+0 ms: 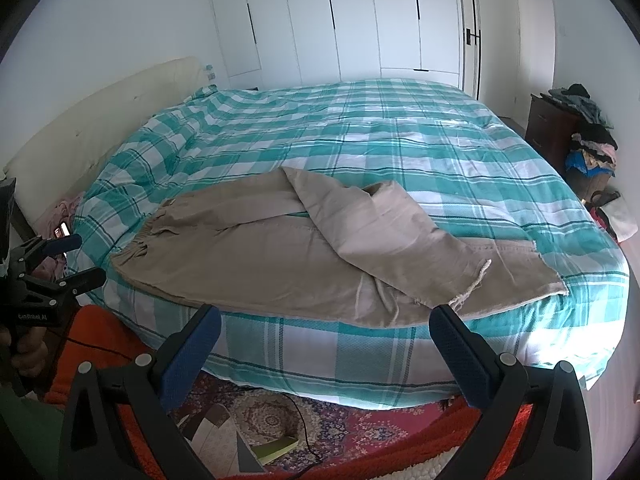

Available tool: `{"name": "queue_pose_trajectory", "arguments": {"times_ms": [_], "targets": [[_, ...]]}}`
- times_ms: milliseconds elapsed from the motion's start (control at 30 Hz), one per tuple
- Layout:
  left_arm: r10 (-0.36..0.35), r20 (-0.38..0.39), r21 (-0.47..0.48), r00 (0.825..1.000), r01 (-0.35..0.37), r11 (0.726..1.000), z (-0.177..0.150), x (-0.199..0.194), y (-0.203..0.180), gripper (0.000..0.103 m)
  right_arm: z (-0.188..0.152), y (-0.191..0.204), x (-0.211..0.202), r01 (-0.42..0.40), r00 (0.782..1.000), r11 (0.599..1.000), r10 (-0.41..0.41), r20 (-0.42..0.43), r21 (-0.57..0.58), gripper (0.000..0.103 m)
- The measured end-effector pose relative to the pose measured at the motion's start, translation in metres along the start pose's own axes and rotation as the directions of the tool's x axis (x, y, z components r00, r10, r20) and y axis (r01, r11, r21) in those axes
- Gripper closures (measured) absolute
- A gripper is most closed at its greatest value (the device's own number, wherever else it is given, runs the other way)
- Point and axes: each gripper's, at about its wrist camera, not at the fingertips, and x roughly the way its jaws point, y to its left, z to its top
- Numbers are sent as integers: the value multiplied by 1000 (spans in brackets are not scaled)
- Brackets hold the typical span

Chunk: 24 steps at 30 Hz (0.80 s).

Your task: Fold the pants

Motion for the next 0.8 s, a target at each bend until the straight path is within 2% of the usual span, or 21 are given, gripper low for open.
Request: {"name": "queue_pose_trajectory", "arguments": {"times_ms": [400, 800], "targets": [[-1, -13, -14, 1000, 0, 1000, 0, 1, 2, 0, 0, 6, -6, 10, 1000, 1000, -10, 13, -9, 0], [58, -66, 28, 996, -56, 998, -1, 17, -6, 0, -5, -13, 3, 15, 1000, 998, -14, -4, 54, 0]]}}
